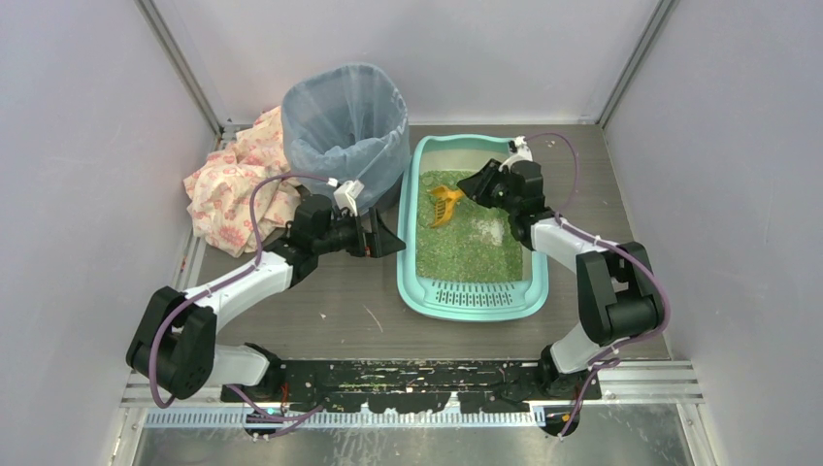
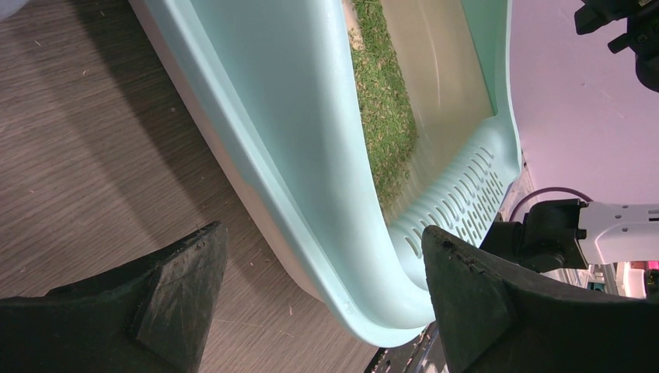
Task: Clean the litter box
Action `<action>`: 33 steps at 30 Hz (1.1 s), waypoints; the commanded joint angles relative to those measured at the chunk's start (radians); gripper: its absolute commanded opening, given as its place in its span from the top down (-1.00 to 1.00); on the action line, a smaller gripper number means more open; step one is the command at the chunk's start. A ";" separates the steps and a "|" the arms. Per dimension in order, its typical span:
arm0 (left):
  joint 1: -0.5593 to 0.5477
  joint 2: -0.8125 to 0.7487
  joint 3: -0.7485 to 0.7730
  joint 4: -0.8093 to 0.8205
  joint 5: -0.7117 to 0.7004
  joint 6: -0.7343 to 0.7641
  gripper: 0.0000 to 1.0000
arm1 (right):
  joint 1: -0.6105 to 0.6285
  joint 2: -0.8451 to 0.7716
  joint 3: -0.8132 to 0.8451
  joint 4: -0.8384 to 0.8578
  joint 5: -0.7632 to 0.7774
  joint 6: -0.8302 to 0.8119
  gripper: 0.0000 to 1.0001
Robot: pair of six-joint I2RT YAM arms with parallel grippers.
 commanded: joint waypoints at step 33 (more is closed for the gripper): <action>-0.002 -0.028 0.028 0.035 0.000 0.010 -0.87 | -0.196 -0.122 -0.150 0.303 -0.230 0.274 0.99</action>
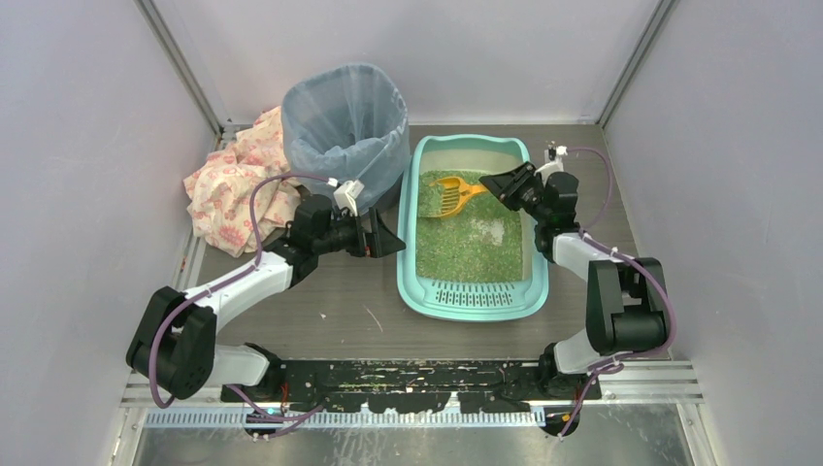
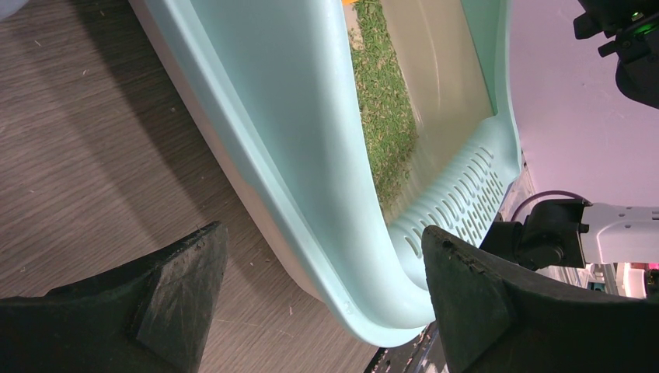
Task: Clean the litter box
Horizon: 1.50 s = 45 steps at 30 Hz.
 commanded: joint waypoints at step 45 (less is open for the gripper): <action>-0.002 -0.027 0.028 0.047 0.011 -0.001 -0.87 | -0.334 0.041 -0.216 0.780 -0.243 0.544 0.99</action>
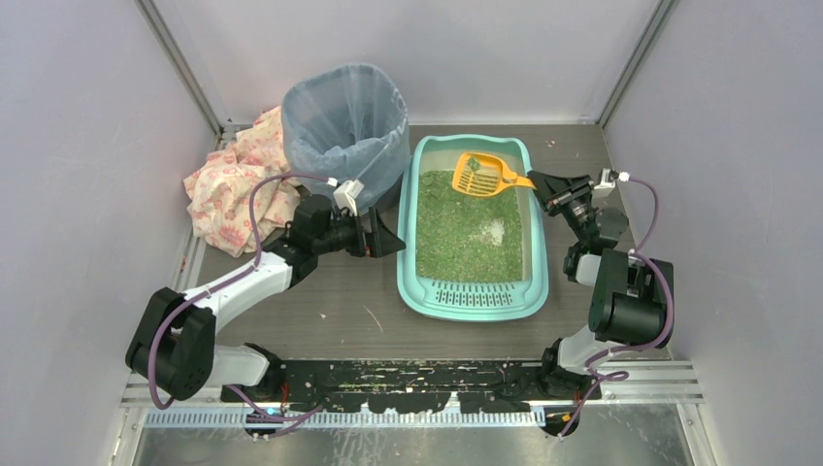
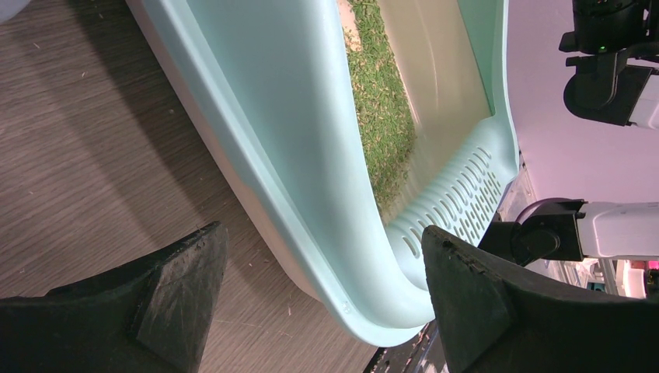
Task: Clean the litter box
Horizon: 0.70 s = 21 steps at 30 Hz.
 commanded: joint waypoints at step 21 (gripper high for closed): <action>-0.002 -0.023 0.025 0.045 0.008 -0.001 -0.87 | 0.009 -0.054 -0.016 -0.100 0.049 -0.108 0.99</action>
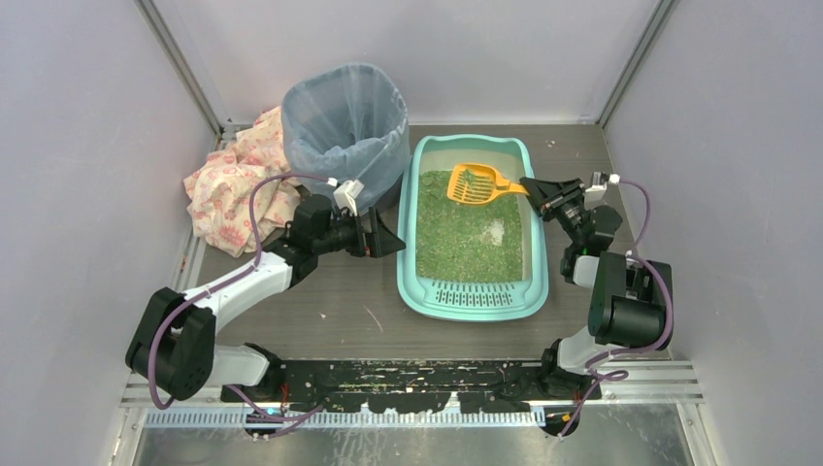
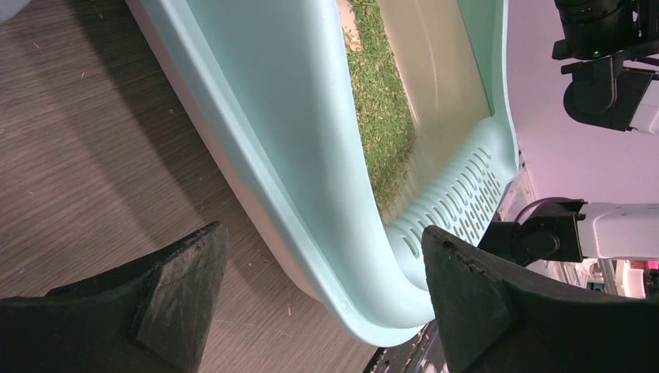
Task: Clean the litter box
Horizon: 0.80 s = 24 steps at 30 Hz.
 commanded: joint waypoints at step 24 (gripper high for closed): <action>-0.001 -0.026 0.030 0.036 0.003 0.007 -0.87 | -0.013 -0.020 0.025 0.008 0.025 -0.013 0.99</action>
